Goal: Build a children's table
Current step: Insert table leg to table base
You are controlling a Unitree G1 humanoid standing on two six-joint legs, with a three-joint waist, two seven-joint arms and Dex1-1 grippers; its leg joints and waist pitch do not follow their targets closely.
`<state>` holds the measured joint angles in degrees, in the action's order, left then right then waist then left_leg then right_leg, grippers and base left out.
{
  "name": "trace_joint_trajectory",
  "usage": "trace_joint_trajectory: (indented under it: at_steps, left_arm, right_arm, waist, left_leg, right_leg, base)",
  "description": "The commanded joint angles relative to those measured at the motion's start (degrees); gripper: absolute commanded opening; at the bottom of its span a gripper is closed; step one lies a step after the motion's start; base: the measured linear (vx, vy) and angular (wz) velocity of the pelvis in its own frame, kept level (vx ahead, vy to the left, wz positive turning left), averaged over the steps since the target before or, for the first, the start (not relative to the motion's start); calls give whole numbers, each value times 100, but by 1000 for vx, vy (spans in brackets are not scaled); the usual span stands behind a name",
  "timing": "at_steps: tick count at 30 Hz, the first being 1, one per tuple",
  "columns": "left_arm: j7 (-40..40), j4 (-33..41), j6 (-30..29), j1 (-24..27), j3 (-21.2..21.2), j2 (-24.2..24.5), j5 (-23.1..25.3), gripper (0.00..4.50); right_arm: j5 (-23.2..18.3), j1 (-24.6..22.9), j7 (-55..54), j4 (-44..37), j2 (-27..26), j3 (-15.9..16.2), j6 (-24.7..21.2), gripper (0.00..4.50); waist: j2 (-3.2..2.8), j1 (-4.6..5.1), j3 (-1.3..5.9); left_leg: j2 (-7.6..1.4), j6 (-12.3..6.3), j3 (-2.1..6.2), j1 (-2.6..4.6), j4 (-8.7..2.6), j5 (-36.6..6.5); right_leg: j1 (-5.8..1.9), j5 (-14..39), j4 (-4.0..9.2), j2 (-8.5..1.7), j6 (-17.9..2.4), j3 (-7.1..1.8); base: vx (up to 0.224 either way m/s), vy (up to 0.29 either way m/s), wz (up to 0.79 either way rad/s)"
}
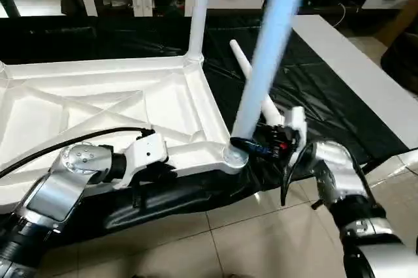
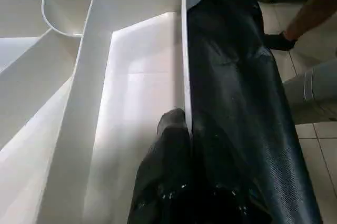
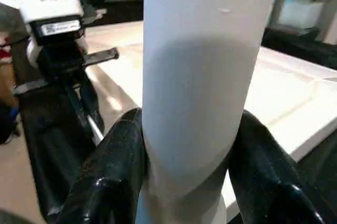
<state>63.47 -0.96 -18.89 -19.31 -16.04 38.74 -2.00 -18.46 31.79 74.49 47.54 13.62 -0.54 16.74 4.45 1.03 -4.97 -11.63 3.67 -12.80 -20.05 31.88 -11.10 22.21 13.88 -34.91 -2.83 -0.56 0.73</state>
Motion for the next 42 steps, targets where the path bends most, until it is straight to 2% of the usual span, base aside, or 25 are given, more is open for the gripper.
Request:
trace_joint_trajectory:
  at_steps: [1, 3, 6, 9, 12, 20, 27, 33, 34, 35, 37, 39, 40, 42]
  left_arm:
    - [62, -101, 23, 33, -229, -73, 79, 0]
    - [58, -123, 52, 24, -234, -70, 88, 0]
    - [50, -136, 66, 17, -235, -72, 97, 0]
    - [47, -129, 58, 22, -237, -64, 105, 0]
    - [44, -133, 57, 24, -246, -63, 106, 0]
    - [0, -115, 62, 49, -245, -87, 118, 0]
    - [-4, -93, 37, 67, -249, -95, 119, 0]
    - [-585, -82, -385, 32, -156, -465, 205, 0]
    - [-684, -49, -484, 32, -141, -556, 192, 0]
    - [-784, 4, -597, 37, -132, -649, 179, 0]
    - [-870, 54, -691, 39, -131, -724, 179, 0]
    - [-1138, 135, -945, 5, -163, -917, 268, 0]
    - [-1406, 179, -1199, -48, -202, -1104, 381, 0]
    - [-1765, 214, -1569, -147, -240, -1373, 539, 0]
  right_arm:
    - [388, -371, -334, 456, 78, 153, -175, 184]
    - [402, -449, -341, 444, 90, 138, -107, 184]
    - [434, -527, -341, 432, 115, 129, -53, 184]
    - [589, -661, -299, 409, 193, 285, 91, 184]
    - [651, -694, -354, 388, 215, 325, 63, 184]
    - [560, -757, -479, 373, 188, 229, 69, 184]
    - [495, -817, -687, 347, 110, 169, 15, 184]
    - [655, -852, -2071, 609, -189, -32, 152, 184]
    - [691, -842, -2348, 675, -251, -62, 151, 184]
    - [749, -831, -2639, 739, -313, -74, 154, 184]
    - [834, -815, -2901, 793, -352, -55, 170, 184]
    - [1018, -726, -3561, 964, -451, -16, 145, 184]
    - [1139, -629, -4136, 1117, -538, 13, 71, 184]
    - [1233, -496, -4770, 1309, -648, 51, -51, 184]
  waist:
    - [-195, 23, 95]
    - [-170, 38, 91]
    - [-178, 27, 78]
    - [-191, 18, 72]
    - [-171, 23, 63]
    - [-164, 23, 59]
    - [-167, 25, 65]
    - [-173, 48, 53]
    - [-160, 55, 55]
    - [-179, 56, 52]
    - [-168, 59, 54]
    - [-180, 84, 44]
    - [-189, 91, 60]
    - [-190, 103, 60]
  left_leg:
    - [-294, 49, 174, 82, -442, -1724]
    - [-288, 0, 160, 77, -427, -1691]
    - [-293, -31, 155, 83, -424, -1673]
    - [-296, -18, 149, 102, -428, -1649]
    - [-294, -4, 155, 90, -434, -1702]
    - [-293, 24, 168, 93, -440, -1839]
    - [-293, 18, 164, 92, -440, -1791]
    - [-301, 174, 184, 107, -459, -2015]
    - [-288, 188, 190, 95, -454, -2046]
    - [-289, 204, 201, 85, -462, -2044]
    - [-287, 187, 202, 91, -457, -2085]
    - [-283, 235, 200, 80, -469, -2115]
    - [-276, 250, 219, 60, -469, -2099]
    - [-268, 276, 205, 87, -454, -2103]
  right_leg:
    - [16, 982, 497, -413, -1267, -283]
    - [7, 950, 498, -412, -1326, -282]
    - [11, 1006, 507, -416, -1333, -286]
    - [19, 958, 505, -408, -1331, -279]
    - [13, 1051, 510, -411, -1310, -282]
    - [30, 1351, 536, -419, -1214, -290]
    - [27, 1234, 528, -414, -1232, -286]
    - [66, 1684, 568, -434, -1110, -298]
    - [62, 1761, 575, -433, -1086, -300]
    - [60, 1789, 570, -436, -1061, -301]
    - [69, 1827, 582, -430, -1023, -298]
    - [79, 1886, 585, -429, -1004, -300]
    - [55, 1918, 578, -431, -977, -295]
    - [89, 1938, 588, -425, -931, -296]
  base:
    - [0, 0, 0]
    - [0, 0, 0]
    - [0, 0, 0]
    - [0, 0, 0]
    - [0, 0, 0]
    - [0, 0, 0]
    - [0, 0, 0]
    - [0, 0, 0]
    - [0, 0, 0]
    - [0, 0, 0]
    - [0, 0, 0]
    - [0, 0, 0]
    - [0, 0, 0]
    - [0, 0, 0]
